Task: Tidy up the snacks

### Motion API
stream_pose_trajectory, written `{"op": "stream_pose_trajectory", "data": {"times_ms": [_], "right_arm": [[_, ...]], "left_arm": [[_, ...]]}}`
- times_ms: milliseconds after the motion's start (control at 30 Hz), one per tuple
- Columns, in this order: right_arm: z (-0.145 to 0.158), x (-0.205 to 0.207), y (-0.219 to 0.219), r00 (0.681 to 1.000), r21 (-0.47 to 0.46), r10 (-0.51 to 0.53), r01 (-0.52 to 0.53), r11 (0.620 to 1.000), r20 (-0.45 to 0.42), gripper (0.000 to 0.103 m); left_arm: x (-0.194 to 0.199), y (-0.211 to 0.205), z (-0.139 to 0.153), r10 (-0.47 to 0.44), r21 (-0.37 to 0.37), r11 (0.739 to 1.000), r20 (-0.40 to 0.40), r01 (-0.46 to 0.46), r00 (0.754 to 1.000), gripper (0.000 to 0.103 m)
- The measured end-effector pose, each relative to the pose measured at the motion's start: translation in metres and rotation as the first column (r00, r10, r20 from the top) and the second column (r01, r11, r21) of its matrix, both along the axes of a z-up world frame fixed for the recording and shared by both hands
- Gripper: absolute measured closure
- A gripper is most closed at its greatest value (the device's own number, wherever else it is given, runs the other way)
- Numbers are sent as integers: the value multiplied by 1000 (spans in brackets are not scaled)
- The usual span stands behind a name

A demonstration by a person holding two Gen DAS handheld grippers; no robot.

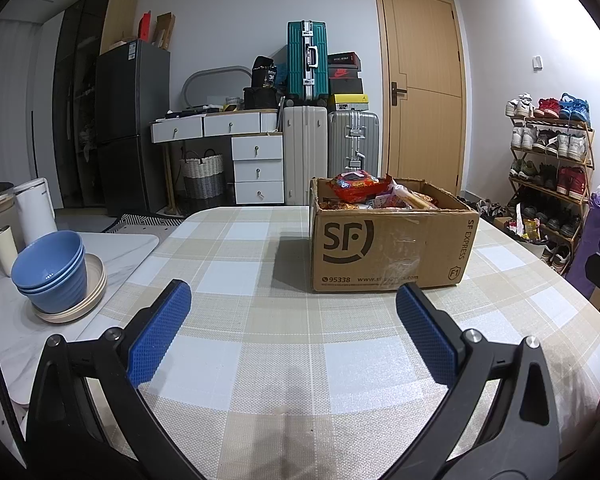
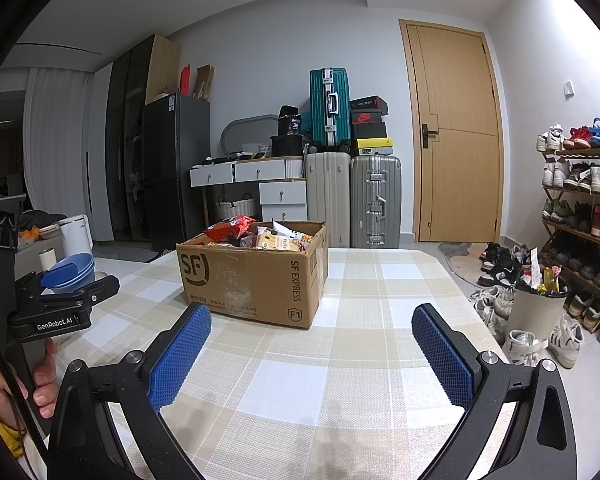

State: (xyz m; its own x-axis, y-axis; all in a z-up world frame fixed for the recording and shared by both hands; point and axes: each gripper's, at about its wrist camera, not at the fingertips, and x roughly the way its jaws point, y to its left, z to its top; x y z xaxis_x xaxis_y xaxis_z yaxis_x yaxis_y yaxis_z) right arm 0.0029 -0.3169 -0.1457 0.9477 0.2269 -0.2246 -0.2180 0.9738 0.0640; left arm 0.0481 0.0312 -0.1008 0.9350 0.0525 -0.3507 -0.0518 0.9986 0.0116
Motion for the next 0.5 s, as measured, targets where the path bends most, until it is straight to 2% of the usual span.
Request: {"op": "stream_pose_trajectory", "data": {"times_ms": [500], "right_arm": [[-1,-2,-1,1000,-2,-4,4,1000,-3,1]], "left_arm": [[-2,4,-3,13,-8,1000,3,-13,1000,0]]}}
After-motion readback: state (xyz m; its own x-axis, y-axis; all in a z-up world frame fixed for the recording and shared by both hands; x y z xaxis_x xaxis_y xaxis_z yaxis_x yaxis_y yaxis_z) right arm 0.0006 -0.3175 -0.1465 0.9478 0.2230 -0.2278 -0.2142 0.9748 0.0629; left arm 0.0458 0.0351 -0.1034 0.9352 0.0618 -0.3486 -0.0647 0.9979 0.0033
